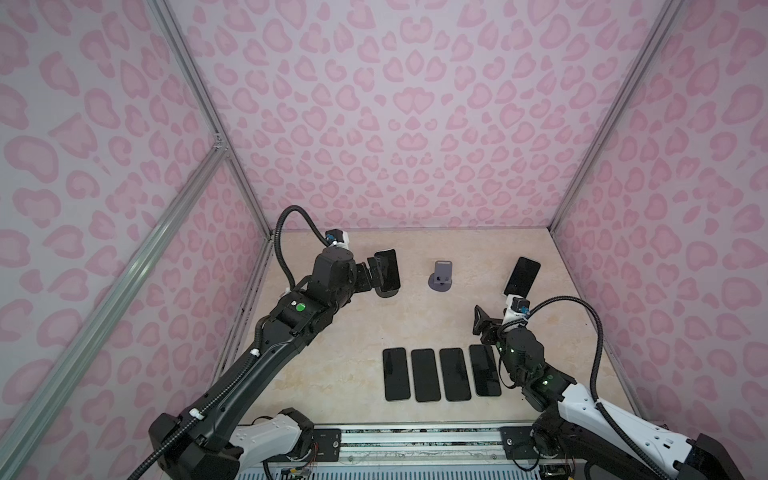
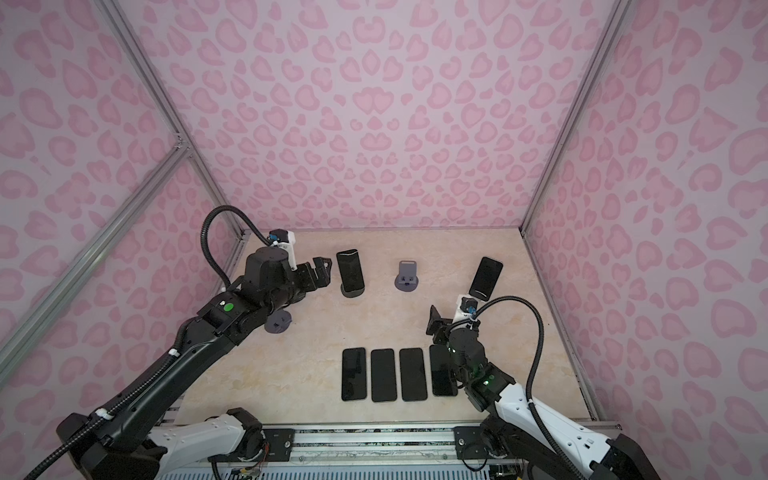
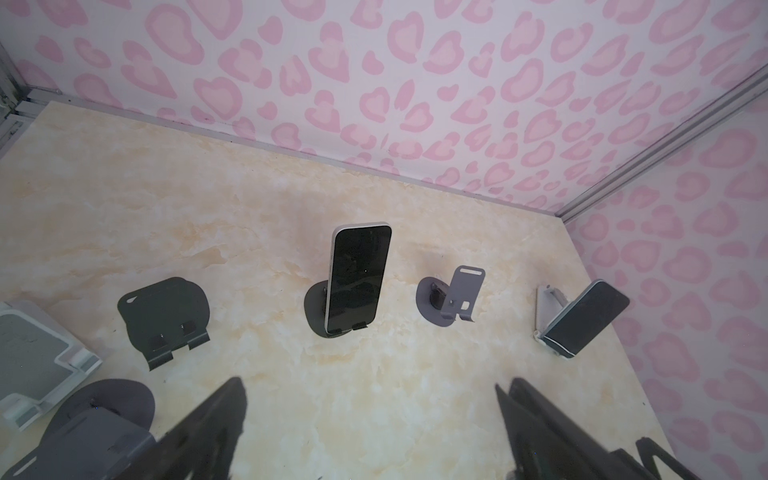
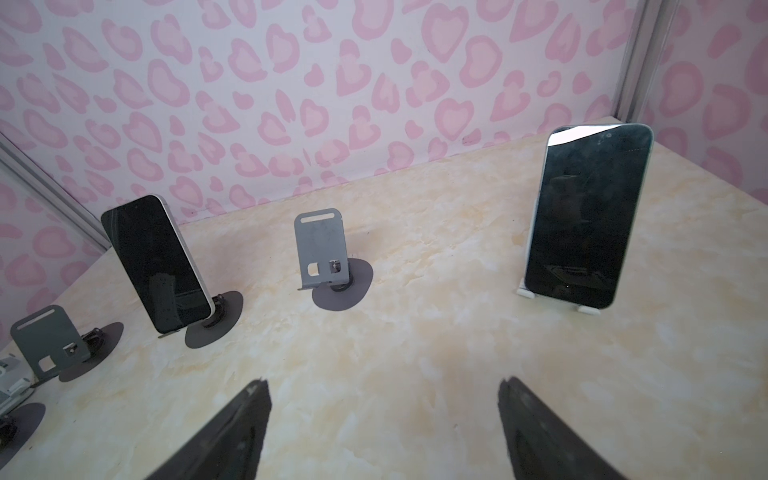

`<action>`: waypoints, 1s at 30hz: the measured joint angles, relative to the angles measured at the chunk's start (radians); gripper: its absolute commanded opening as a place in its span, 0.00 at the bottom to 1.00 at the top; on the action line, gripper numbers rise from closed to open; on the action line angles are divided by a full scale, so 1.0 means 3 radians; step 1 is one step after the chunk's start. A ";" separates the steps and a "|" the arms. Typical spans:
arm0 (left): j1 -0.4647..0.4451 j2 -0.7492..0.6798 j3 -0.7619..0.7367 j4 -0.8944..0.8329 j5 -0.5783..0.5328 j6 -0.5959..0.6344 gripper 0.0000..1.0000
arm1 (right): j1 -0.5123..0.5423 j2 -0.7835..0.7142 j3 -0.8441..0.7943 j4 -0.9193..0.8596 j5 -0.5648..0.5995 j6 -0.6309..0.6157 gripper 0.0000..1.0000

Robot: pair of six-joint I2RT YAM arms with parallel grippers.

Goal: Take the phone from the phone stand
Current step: 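Raise the right gripper toward the white stand while the left reaches the far phone, then close the left gripper on the top edge of the black phone on the dark stand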

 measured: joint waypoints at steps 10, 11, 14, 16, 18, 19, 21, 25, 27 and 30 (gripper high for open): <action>-0.0186 0.0940 0.0740 -0.0299 -0.0515 0.0079 0.98 | -0.0058 -0.0014 -0.0015 0.0010 0.0103 0.0053 0.92; -0.0202 0.1047 0.0800 -0.0319 -0.0559 0.0052 0.98 | -0.0061 0.0001 -0.0017 0.0010 0.0103 0.0056 0.92; -0.0223 0.1368 0.0999 -0.0398 -0.0662 -0.0019 0.98 | -0.0079 0.0075 -0.0015 0.0011 0.0099 0.0071 0.93; -0.0234 0.1601 0.1194 -0.0463 -0.0727 -0.0058 0.98 | -0.0080 0.0135 -0.0013 0.0011 0.0078 0.0083 0.94; -0.0238 0.1813 0.1377 -0.0498 -0.0796 -0.0098 0.98 | -0.0083 0.0184 0.0003 0.0010 0.0047 0.0088 0.94; -0.0238 0.1898 0.1445 -0.0509 -0.0827 -0.0120 0.98 | -0.0084 0.0198 0.0014 0.0011 0.0041 0.0094 0.95; -0.0239 0.2064 0.1570 -0.0533 -0.0879 -0.0134 0.98 | -0.0085 0.0215 0.0024 0.0022 0.0027 0.0109 0.97; -0.0239 0.2349 0.1774 -0.0554 -0.0936 -0.0142 0.98 | -0.0098 0.0233 0.0024 0.0023 0.0028 0.0114 0.98; -0.0237 0.2480 0.1871 -0.0565 -0.0969 -0.0142 0.98 | -0.0099 0.0235 0.0024 0.0020 0.0029 0.0117 0.98; -0.0237 0.2618 0.1995 -0.0590 -0.1033 -0.0134 0.98 | -0.0109 0.0235 0.0024 0.0022 0.0031 0.0131 0.98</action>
